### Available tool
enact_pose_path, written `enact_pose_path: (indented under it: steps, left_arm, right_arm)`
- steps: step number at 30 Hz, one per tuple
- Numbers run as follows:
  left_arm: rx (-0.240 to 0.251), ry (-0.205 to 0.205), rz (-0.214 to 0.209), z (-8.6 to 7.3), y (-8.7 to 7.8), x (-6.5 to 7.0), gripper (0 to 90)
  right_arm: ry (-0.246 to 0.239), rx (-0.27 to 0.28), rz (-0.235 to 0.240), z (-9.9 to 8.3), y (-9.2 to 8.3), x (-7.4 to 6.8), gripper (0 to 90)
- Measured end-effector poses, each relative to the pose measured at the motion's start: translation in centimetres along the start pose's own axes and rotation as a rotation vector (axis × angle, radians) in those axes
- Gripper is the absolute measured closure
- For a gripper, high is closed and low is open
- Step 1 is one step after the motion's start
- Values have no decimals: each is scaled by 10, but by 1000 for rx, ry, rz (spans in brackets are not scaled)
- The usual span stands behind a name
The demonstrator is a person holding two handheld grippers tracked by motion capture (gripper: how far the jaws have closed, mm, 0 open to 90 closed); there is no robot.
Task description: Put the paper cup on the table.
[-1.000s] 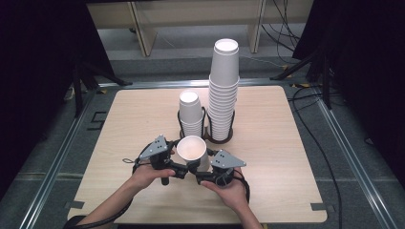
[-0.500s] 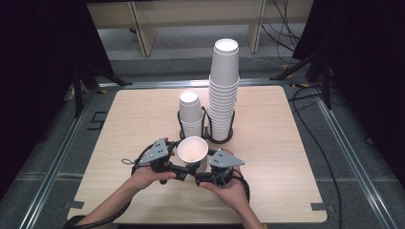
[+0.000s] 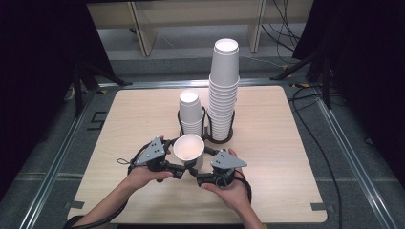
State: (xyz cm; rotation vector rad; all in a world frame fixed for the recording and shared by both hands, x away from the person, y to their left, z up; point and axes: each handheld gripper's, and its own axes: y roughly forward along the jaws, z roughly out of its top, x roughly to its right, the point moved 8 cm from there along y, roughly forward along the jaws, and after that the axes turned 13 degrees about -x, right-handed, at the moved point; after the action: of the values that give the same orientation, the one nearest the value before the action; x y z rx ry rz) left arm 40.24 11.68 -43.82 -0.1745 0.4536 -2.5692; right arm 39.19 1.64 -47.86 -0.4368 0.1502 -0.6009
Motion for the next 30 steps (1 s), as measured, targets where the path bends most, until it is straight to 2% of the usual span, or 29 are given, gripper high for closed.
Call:
enact_pose_path:
  steps: [1, 3, 4, 6, 8, 9, 10, 11, 12, 13, 15, 16, 17, 18, 19, 22, 23, 24, 27, 28, 29, 30]
  left_arm:
    - [-1, 5, 8, -1, -3, -2, 107]
    - [1, 3, 11, -2, -4, -4, 107]
    - [1, 6, 18, -4, -7, -6, 107]
    - [1, 1, 32, -6, -11, -10, 107]
    - [0, 3, 45, -8, -14, -13, 107]
    - [0, 3, 45, -8, -14, -13, 107]
    - [5, 3, 56, -10, -18, -16, 107]
    - [1, 5, 62, -11, -20, -17, 107]
    - [2, 0, 65, -13, -22, -18, 107]
    - [2, 0, 65, -13, -22, -18, 107]
    - [7, -4, 87, -15, -29, -23, 107]
    - [12, -8, 96, -16, -31, -24, 107]
    - [4, -4, 101, -18, -34, -26, 107]
    - [9, 5, 113, -18, -36, -28, 107]
    - [9, 3, 117, -19, -38, -30, 107]
    - [10, 9, 130, -22, -42, -32, 107]
    - [16, 10, 132, -22, -43, -32, 107]
    - [8, 10, 139, -25, -45, -33, 107]
    - [6, 9, 148, -27, -47, -34, 107]
    - [2, -9, 150, -29, -49, -34, 107]
    - [2, -9, 150, -29, -49, -34, 107]
    - [28, -8, 148, -28, -48, -35, 107]
  right_arm:
    - [-3, 26, -5, 0, -2, 1, 147]
    - [-10, 10, -21, -1, -4, 2, 147]
    - [13, 27, -8, -2, -4, 0, 147]
    - [30, 19, -13, -4, -7, -1, 148]
    - [-1, 35, -35, -3, -9, 3, 148]
    - [22, 12, -43, -6, -11, 3, 148]
    - [47, 13, -33, -7, -11, 2, 148]
    - [54, 12, -20, -7, -12, 2, 148]
    - [30, 29, -36, -6, -12, 6, 148]
    - [30, 29, -36, -6, -12, 6, 148]
    - [67, 18, -22, -10, -13, 6, 149]
    - [54, 13, -38, -11, -14, 8, 149]
    - [76, 3, -37, -13, -16, 8, 149]
    - [58, -3, -51, -14, -16, 11, 149]
    - [92, 12, -20, -14, -16, 7, 149]
    - [86, 14, -30, -15, -17, 9, 149]
    - [61, 23, -52, -15, -17, 12, 150]
    - [93, 15, -37, -16, -19, 10, 150]
    - [81, 24, -55, -16, -20, 14, 150]
    - [101, 18, -42, -18, -21, 13, 150]
    - [101, 18, -42, -18, -21, 13, 150]
    - [93, 28, -55, -17, -21, 15, 150]
